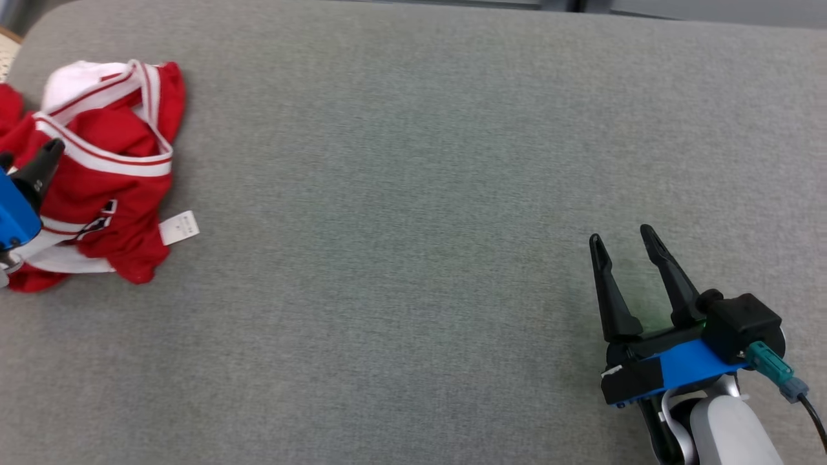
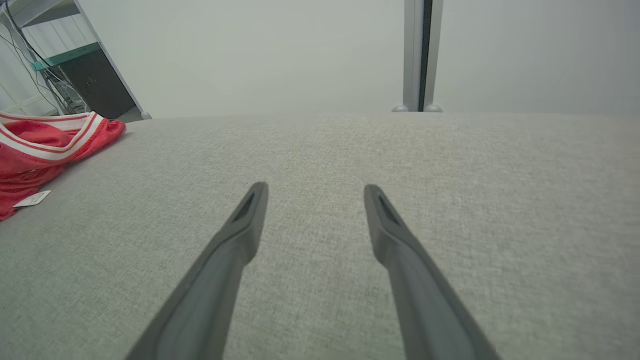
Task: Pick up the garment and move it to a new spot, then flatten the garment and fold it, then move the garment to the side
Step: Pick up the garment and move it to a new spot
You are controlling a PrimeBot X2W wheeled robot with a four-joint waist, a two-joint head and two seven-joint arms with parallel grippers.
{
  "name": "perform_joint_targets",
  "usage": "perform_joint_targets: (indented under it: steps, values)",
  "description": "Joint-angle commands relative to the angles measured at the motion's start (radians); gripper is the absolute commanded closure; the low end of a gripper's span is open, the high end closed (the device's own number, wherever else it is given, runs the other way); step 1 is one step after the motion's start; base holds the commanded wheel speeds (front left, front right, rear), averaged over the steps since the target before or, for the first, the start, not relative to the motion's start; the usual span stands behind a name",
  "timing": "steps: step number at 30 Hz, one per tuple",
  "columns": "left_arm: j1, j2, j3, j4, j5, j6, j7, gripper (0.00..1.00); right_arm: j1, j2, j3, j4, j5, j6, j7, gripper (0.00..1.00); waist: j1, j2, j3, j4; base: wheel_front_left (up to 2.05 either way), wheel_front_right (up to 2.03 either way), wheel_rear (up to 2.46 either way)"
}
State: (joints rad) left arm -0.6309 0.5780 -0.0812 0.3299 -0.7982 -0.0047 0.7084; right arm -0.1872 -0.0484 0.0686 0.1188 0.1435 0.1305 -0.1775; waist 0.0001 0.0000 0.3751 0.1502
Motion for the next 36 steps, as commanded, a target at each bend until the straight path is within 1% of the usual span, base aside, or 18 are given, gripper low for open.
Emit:
perform_joint_targets:
  steps: [1,8,10,11,12,13,15,21,24,30,34,36]
  values:
    - [0.011,0.017,-0.007,0.005,0.014,0.01,0.014,0.0,-0.019,-0.004,0.002,-0.001,0.007,0.0,-0.006,0.0,-0.0001,0.0,0.02,-0.028,0.0,0.0,0.0]
    - [0.07,0.09,-0.059,0.048,0.111,0.092,0.093,0.0,-0.028,-0.004,0.008,0.01,0.02,0.0,-0.016,0.0,-0.0001,0.0,0.022,-0.062,0.0,0.0,0.0]
    - [0.084,0.1,-0.071,0.055,0.123,0.105,0.111,0.0,-0.03,-0.004,0.005,0.015,0.027,0.0,-0.018,0.0,-0.0001,0.0,0.018,-0.067,0.0,0.0,0.0]
    - [0.09,0.102,-0.074,0.056,0.127,0.11,0.115,0.12,-0.03,-0.004,0.005,0.017,0.028,0.0,-0.019,0.0,-0.0001,0.0,0.015,-0.069,0.0,0.0,0.0]
    - [0.095,0.102,-0.077,0.056,0.131,0.111,0.114,0.54,-0.029,-0.004,0.003,0.02,0.032,0.0,-0.021,0.0,-0.0001,0.0,0.011,-0.07,0.0,0.0,0.0]
    - [0.102,0.105,-0.082,0.058,0.135,0.112,0.112,1.0,-0.028,-0.004,0.001,0.023,0.036,0.0,-0.02,0.0,-0.0001,0.0,0.006,-0.07,0.0,0.0,0.0]
    - [0.109,0.103,-0.081,0.058,0.13,0.114,0.112,1.0,-0.026,-0.004,-0.001,0.029,0.039,0.0,-0.023,0.0,-0.0001,0.0,-0.006,-0.068,0.0,0.0,0.0]
    - [0.059,0.094,-0.074,0.009,0.133,0.089,0.047,1.0,-0.009,-0.004,-0.005,0.055,0.056,0.0,-0.033,0.0,-0.0001,0.0,-0.071,-0.052,0.0,0.0,0.0]
    - [0.016,0.097,-0.072,-0.026,0.14,0.071,0.013,1.0,0.004,-0.004,-0.002,0.072,0.068,0.0,-0.041,0.0,-0.0001,0.0,-0.123,-0.046,0.0,0.0,0.0]
    - [-0.103,0.09,-0.091,-0.088,0.15,0.033,-0.01,1.0,0.033,-0.004,0.002,0.104,0.092,0.0,-0.054,0.0,-0.0001,0.0,-0.231,-0.054,0.0,0.0,0.0]
    - [-0.2,0.061,-0.111,-0.131,0.15,0.01,-0.021,1.0,0.052,-0.004,-0.003,0.115,0.098,0.0,-0.058,0.0,-0.0001,0.0,-0.279,-0.079,0.0,0.0,0.0]
    - [-0.25,0.038,-0.118,-0.148,0.145,0.001,-0.032,1.0,0.062,-0.004,-0.006,0.117,0.102,0.0,-0.058,0.0,-0.0001,0.0,-0.296,-0.096,0.0,0.0,0.0]
